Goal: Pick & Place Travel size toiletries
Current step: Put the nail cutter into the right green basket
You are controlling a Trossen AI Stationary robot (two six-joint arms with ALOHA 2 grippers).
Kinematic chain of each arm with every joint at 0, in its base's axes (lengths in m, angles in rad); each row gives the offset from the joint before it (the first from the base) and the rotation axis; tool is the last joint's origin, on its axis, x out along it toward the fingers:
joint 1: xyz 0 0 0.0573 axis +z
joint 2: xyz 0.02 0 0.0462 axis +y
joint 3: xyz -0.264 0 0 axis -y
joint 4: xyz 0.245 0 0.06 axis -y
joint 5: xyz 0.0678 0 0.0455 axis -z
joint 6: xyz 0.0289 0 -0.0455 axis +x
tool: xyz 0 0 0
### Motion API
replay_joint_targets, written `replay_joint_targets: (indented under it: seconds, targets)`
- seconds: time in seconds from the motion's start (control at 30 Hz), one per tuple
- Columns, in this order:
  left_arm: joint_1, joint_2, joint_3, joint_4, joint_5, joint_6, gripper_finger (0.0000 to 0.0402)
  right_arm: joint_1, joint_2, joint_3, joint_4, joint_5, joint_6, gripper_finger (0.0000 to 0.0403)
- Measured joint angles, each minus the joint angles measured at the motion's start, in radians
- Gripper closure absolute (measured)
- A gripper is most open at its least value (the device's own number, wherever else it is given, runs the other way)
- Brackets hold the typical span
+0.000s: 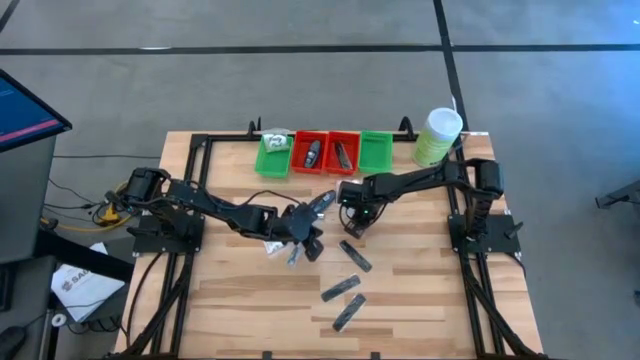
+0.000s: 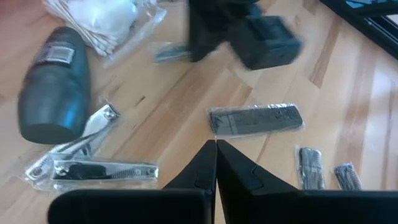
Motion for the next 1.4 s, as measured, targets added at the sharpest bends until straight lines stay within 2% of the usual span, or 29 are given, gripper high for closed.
replay_joint_targets:
  seconds: [0.27, 0.43, 0.67, 0.83, 0.97, 1.1, 1.23, 1.4]
  targets:
    - [0.0, 0.0, 0.0, 0.011, -0.027, 0.0, 0.04, -0.09, -0.172, 0.079, -0.121, -0.088, 0.02, 0.0358]
    - [-0.014, 0.0, 0.0, 0.018, -0.035, 0.0, 0.04, -0.206, -0.306, 0.151, -0.095, -0.199, 0.065, 0.0358]
    - [-0.033, 0.0, 0.0, 0.018, -0.037, 0.0, 0.04, -0.38, -0.383, 0.276, -0.127, -0.22, 0.11, 0.0358]
    - [-0.04, 0.0, 0.0, 0.018, -0.041, 0.0, 0.04, -0.463, -0.343, 0.336, -0.162, -0.18, 0.076, 0.0358]
    - [-0.043, 0.0, 0.0, 0.019, -0.043, 0.0, 0.04, -0.513, -0.256, 0.35, -0.229, -0.107, 0.024, 0.0358]
    - [-0.05, 0.0, 0.0, 0.02, -0.043, 0.0, 0.04, -0.556, -0.149, 0.35, -0.253, -0.079, -0.007, 0.0358]
    - [-0.058, 0.0, 0.0, 0.02, -0.042, 0.0, 0.04, -0.583, -0.069, 0.351, -0.262, 0.003, -0.011, 0.0358]
    - [-0.061, 0.0, 0.0, 0.02, -0.042, 0.0, 0.04, -0.595, -0.003, 0.351, -0.265, 0.05, -0.031, 0.0358]
